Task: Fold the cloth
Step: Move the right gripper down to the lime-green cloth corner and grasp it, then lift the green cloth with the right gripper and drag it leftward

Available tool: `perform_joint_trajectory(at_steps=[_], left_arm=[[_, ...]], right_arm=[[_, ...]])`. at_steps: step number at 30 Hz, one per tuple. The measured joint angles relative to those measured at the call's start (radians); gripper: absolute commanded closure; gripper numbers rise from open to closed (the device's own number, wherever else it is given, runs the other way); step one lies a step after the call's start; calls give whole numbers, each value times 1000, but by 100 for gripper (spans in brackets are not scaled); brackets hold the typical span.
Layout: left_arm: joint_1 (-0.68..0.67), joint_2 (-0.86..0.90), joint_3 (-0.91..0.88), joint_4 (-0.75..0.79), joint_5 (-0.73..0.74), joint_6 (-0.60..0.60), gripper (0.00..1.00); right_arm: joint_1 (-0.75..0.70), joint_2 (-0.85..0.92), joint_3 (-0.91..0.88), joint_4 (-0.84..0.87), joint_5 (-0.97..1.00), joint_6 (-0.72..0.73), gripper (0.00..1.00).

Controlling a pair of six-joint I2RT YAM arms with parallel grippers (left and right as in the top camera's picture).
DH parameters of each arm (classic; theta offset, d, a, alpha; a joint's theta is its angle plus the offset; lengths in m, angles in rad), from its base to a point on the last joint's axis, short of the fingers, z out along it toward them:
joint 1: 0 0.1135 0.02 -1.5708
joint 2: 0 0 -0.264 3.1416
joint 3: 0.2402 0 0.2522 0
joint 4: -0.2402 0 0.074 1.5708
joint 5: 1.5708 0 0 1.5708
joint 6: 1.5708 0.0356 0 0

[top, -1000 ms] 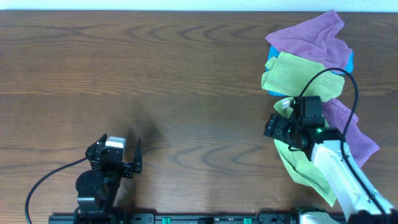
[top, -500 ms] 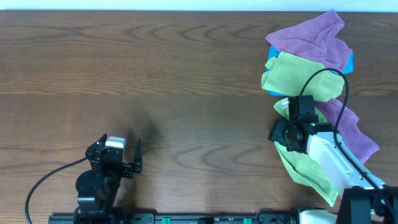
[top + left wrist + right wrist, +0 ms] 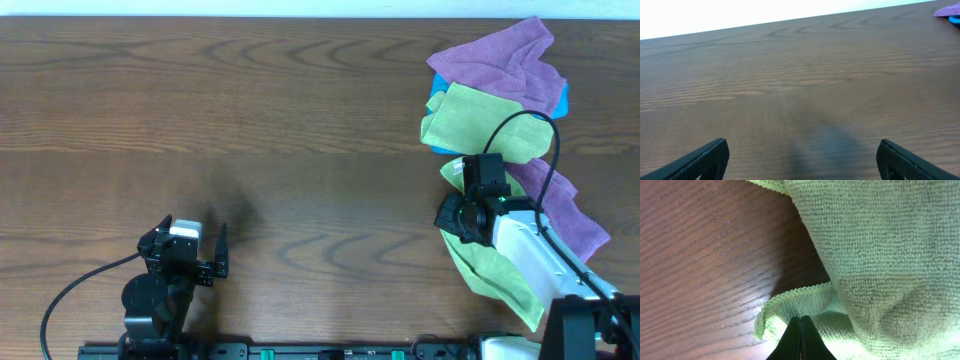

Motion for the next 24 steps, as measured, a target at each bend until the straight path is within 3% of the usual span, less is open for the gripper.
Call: perform_joint_trajectory(at_steps=[9, 10, 11, 14, 24], left_arm=[[0, 0, 0, 0, 0, 0, 5], [0, 0, 0, 0, 0, 0, 5], [0, 0, 0, 0, 0, 0, 5], [0, 0, 0, 0, 0, 0, 5], [0, 0, 0, 0, 0, 0, 5]], right_arm=[[0, 0, 89, -79, -6, 0, 98], [0, 0, 91, -81, -6, 0, 94], [0, 0, 91, -84, -7, 2, 67], [0, 0, 91, -88, -7, 3, 54], [0, 18, 91, -76, 5, 0, 54]])
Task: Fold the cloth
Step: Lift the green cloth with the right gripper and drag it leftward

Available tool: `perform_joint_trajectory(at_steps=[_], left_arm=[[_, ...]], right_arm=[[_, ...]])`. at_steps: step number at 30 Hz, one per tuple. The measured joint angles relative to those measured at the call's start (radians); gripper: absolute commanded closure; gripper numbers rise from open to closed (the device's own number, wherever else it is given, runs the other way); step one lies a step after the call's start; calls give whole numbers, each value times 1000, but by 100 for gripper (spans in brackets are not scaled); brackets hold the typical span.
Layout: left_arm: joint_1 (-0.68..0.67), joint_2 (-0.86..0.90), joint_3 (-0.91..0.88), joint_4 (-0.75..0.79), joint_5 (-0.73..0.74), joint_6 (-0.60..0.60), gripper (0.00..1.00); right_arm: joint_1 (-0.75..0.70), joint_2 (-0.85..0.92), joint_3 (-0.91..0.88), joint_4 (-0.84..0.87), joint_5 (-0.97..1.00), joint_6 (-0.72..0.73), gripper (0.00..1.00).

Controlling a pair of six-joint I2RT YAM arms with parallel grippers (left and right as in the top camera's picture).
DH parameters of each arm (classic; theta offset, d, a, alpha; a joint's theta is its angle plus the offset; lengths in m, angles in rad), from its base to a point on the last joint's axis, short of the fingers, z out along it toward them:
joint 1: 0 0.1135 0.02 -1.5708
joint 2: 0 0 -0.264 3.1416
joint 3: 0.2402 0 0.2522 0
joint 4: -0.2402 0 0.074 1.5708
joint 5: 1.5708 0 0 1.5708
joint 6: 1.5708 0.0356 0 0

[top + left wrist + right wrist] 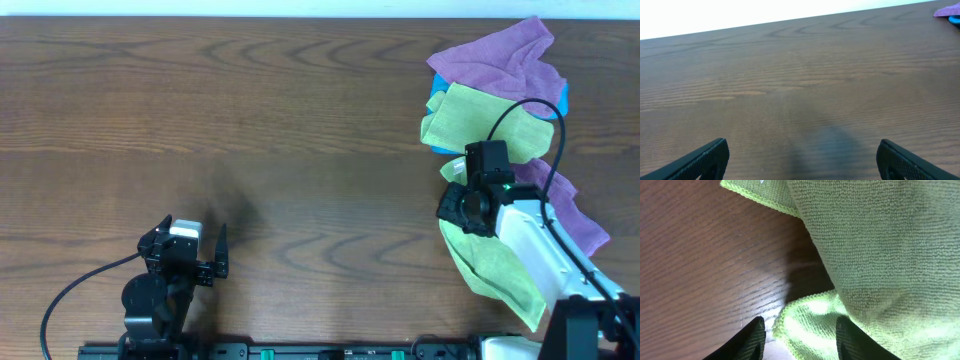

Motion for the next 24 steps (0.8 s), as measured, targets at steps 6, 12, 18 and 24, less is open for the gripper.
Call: perform_joint_trajectory(at_steps=[6, 12, 18, 24], left_arm=[[0, 0, 0, 0, 0, 0, 5], [0, 0, 0, 0, 0, 0, 5], [0, 0, 0, 0, 0, 0, 5], [0, 0, 0, 0, 0, 0, 4]], right_arm=[[0, 77, 0, 7, 3, 0, 58], [0, 106, 0, 14, 5, -2, 92], [0, 116, 0, 18, 5, -1, 99], [0, 116, 15, 14, -59, -3, 98]])
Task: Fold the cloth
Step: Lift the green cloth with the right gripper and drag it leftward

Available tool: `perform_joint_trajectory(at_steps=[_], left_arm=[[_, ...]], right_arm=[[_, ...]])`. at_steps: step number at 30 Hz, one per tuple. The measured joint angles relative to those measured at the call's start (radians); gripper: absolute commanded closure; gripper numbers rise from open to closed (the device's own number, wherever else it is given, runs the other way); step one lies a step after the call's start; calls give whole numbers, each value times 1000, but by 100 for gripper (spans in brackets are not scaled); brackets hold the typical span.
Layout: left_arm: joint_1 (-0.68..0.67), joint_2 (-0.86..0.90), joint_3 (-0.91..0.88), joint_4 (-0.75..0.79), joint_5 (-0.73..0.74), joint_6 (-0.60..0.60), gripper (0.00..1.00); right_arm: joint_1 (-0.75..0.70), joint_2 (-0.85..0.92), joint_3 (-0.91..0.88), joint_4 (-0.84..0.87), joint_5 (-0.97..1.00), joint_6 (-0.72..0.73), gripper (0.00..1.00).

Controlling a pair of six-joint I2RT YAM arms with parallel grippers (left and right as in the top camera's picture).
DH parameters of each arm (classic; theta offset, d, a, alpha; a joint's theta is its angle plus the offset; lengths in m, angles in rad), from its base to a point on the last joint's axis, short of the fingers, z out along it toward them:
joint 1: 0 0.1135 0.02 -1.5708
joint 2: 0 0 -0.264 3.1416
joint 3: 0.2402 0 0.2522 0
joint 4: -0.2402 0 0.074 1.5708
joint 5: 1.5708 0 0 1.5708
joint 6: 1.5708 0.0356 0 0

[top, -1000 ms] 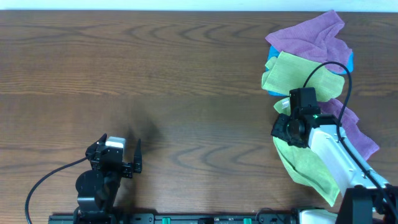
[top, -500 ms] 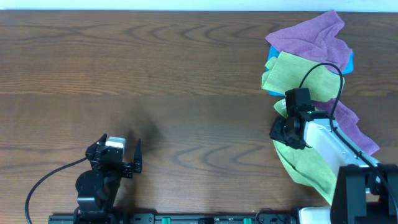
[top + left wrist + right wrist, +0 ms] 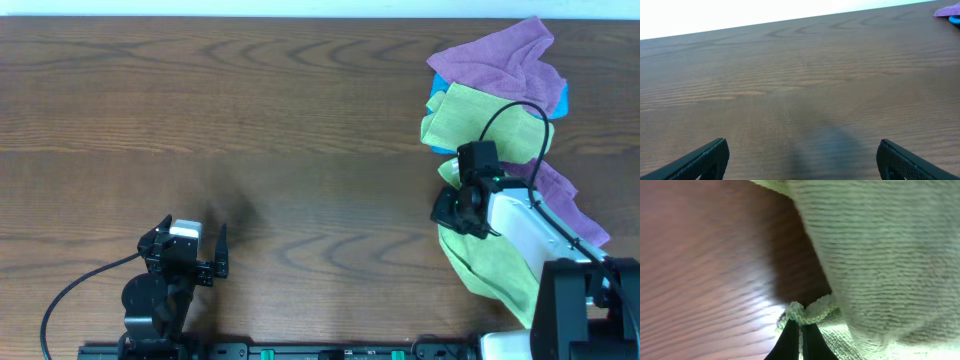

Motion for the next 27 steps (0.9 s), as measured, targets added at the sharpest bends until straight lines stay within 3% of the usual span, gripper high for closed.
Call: perform_joint_trajectory(at_steps=[6, 19, 24, 27], left_arm=[[0, 0, 0, 0, 0, 0, 5], [0, 0, 0, 0, 0, 0, 5], [0, 0, 0, 0, 0, 0, 4], [0, 0, 0, 0, 0, 0, 5]], right_arm=[[58, 5, 134, 3, -143, -51, 99], [468, 6, 522, 72, -262, -108, 99], [484, 6, 648, 19, -286, -158, 99], [444, 6, 662, -107, -192, -136, 99]])
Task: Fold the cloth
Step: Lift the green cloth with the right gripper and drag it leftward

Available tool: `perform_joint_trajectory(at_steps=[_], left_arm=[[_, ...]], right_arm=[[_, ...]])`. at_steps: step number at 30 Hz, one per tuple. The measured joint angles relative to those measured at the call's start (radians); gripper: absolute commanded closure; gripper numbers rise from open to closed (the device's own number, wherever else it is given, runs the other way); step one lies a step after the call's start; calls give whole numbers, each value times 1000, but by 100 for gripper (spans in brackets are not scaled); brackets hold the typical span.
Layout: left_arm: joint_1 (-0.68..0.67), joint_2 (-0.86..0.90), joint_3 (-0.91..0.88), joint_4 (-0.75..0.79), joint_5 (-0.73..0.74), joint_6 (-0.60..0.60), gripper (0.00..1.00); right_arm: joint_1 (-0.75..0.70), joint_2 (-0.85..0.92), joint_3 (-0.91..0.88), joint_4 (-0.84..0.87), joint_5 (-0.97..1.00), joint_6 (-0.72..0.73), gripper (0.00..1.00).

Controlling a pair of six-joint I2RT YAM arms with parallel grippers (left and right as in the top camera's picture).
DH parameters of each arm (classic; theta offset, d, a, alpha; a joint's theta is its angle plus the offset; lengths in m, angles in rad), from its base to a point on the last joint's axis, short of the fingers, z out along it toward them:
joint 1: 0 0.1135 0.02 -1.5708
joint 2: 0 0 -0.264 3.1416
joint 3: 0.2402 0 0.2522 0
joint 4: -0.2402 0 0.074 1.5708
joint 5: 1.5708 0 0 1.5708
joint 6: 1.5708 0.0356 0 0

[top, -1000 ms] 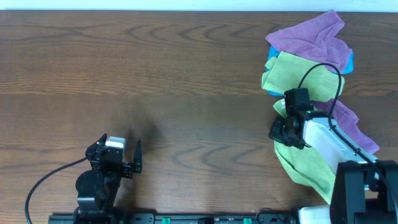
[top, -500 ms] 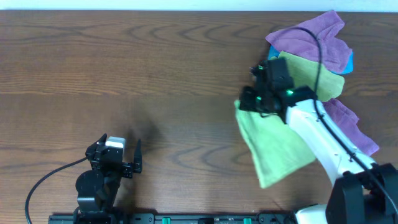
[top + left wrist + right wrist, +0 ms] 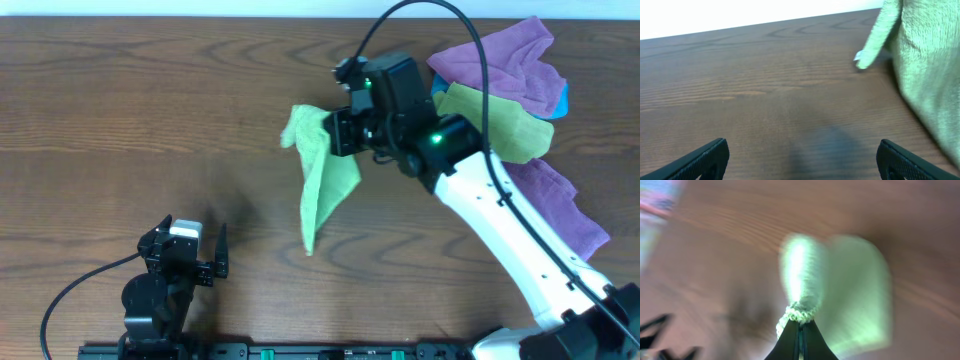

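A light green cloth (image 3: 322,175) hangs in the air over the middle of the table, pinched by its edge in my right gripper (image 3: 340,131), which is shut on it. The right wrist view is blurred, with the bunched hem of the green cloth (image 3: 801,312) at the tips of my right gripper (image 3: 801,325). The same cloth (image 3: 925,75) fills the right of the left wrist view. My left gripper (image 3: 210,255) rests open at the table's near left edge, its fingers (image 3: 700,160) wide apart over bare wood.
A heap of cloths lies at the far right: a purple one (image 3: 500,55), another green one (image 3: 500,125), a blue edge (image 3: 438,95) and a second purple one (image 3: 565,205). The wooden table (image 3: 150,110) spreads to the left.
My right gripper, shut on the green cloth's edge by the pile, now holds that cloth up over the table's middle, well to the left. The left arm has not moved.
My right gripper was shut at the green cloth's hem beside the pile at the right. Then it stood open over the hem, then shut on it. Now the cloth hangs from it above the table's middle. The left gripper stayed open throughout.
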Motion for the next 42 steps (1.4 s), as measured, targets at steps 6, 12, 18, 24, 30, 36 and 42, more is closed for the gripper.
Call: perform_joint_trajectory(at_steps=[6, 12, 18, 24, 30, 36, 42], left_arm=[[0, 0, 0, 0, 0, 0, 5], [0, 0, 0, 0, 0, 0, 5], [0, 0, 0, -1, 0, 0, 5], [0, 0, 0, 0, 0, 0, 5], [0, 1, 0, -1, 0, 0, 5], [0, 1, 0, 0, 0, 0, 4], [0, 1, 0, -1, 0, 0, 5]], right_arm=[[-162, 38, -6, -220, 282, 150, 44], [-212, 81, -6, -260, 362, 201, 30], [-190, 95, -6, -222, 340, 187, 31], [-67, 164, -8, -68, 316, 7, 24], [-10, 310, -11, 94, 308, -150, 16], [-8, 409, -14, 216, 306, -274, 11], [-8, 446, -15, 278, 307, -411, 14]])
